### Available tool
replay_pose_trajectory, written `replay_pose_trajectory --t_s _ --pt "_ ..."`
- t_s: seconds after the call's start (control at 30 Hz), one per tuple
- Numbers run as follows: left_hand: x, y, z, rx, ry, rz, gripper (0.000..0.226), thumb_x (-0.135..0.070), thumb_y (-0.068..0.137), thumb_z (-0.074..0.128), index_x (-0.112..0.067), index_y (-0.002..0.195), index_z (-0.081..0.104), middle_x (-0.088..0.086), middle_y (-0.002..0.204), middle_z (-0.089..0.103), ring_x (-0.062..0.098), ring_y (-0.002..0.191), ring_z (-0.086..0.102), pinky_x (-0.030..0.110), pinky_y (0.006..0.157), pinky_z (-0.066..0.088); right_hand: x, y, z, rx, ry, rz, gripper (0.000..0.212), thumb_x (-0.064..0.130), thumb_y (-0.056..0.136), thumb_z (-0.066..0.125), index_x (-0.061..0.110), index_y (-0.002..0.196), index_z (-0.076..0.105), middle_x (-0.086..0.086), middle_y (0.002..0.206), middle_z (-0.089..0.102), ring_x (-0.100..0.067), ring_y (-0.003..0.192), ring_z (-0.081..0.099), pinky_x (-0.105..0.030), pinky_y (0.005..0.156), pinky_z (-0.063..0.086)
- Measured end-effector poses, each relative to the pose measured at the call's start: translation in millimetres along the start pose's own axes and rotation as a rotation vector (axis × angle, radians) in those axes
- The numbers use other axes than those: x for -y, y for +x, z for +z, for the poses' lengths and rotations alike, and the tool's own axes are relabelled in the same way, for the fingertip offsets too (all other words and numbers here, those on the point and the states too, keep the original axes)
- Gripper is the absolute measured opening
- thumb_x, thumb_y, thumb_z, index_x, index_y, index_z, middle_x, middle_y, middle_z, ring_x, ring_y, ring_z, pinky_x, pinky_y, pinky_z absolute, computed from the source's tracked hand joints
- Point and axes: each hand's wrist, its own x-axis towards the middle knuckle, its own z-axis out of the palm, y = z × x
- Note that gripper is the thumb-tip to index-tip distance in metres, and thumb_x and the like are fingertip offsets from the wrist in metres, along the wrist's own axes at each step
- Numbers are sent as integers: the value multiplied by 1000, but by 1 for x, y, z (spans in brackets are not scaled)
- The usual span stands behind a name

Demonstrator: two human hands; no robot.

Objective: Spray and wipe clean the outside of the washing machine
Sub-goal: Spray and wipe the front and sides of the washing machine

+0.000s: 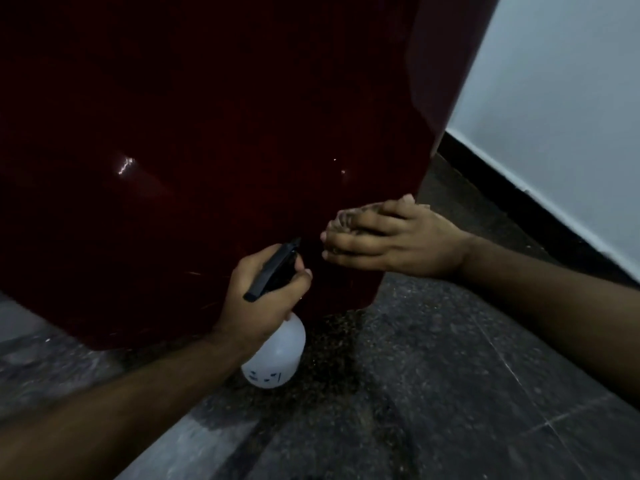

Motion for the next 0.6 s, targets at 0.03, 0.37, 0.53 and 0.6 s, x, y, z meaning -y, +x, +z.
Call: replay_pose_trajectory --t_s 0.03,0.37,0.53,0.6 --pt "-1 -1 4 17 7 2 11 2 97 68 2 88 63 32 77 54 28 55 54 31 51 50 -2 -13 1 31 -13 -13 52 21 106 53 30 156 40 9 161 39 -22 134 51 -36 101 40" --pt "-14 7 44 76 3 -16 12 -2 97 69 3 89 61 22 69 52 26 52 53 45 52 52 -17 -13 -9 -48 169 311 35 14 103 55 24 137 55 -9 142 46 -33 121 48 -45 84 51" --pt "-16 2 42 54 11 -99 10 -8 94 74 -5 90 66 12 76 60 25 62 59 44 55 56 5 -32 -4 139 159 21 36 14 96 52 26 130 51 -6 145 52 -32 126 48 -48 89 42" --pt "-11 -4 37 33 26 -141 9 -10 93 75 -10 88 68 10 79 63 24 69 62 41 56 58 -1 -28 -12 98 127 72 30 12 103 47 26 127 56 -5 141 57 -30 122 53 -45 88 47"
